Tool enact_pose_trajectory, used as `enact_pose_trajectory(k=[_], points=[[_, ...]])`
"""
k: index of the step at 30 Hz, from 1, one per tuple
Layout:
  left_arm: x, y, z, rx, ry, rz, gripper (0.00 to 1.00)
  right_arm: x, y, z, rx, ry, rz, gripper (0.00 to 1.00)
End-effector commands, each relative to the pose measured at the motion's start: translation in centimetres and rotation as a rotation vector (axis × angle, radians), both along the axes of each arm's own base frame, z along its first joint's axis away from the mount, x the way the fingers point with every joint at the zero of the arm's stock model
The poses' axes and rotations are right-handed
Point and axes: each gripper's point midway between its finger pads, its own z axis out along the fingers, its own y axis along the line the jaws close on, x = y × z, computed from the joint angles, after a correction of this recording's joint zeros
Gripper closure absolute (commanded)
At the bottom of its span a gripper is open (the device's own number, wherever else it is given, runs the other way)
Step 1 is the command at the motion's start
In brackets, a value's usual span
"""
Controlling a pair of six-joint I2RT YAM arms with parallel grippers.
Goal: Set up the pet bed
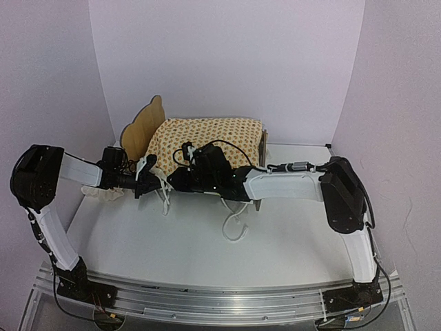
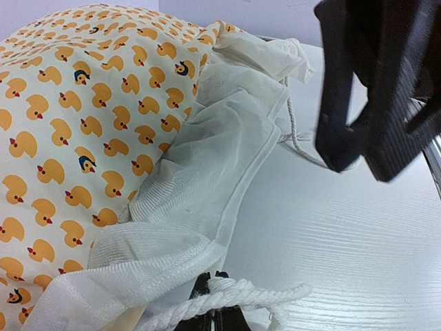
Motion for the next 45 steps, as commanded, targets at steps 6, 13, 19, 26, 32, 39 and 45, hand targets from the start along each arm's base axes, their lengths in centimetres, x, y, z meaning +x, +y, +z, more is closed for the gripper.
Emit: enact_pose_trajectory(k=[6, 13, 19, 26, 32, 39, 45], points=[[0.4, -0.6, 1.1, -0.015, -0.051, -0.047, 1.0, 3.2, 2.3, -2.4, -0.047, -0.035, 0.005, 0.8], [0.6, -0.6, 1.2, -0.014, -0.048, -0.045, 1.0, 3.2, 2.8, -3.3, -0.065, -0.043, 0.025, 0.84], [0.9, -0.6, 1.1, -0.007, -0.05, -0.036, 1.0, 1.3, 4.3, -4.6, -0.058, -0.016, 0.112, 0.78], [0.9, -0.5, 0.9, 0.003, -0.05, -0.035, 1.0, 0.5, 4.4, -3.8, -0.062, -0.042, 0.146, 0.74], [0.8, -0.5, 0.9, 0.013, -0.065, -0.043, 1.0, 0.7, 4.7, -2.9, -0.047, -0.059, 0.144, 0.71], [0.6, -0.7, 1.1, 0.006, -0.065, -0.059, 1.0, 2.3, 4.9, -4.4, -0.07, -0.075, 0.076, 0.72], [0.5, -0.7, 1.2, 0.006, -0.061, -0.059, 1.0, 2.9, 5.5, -4.4, -0.077, -0.095, 0.074, 0.83]])
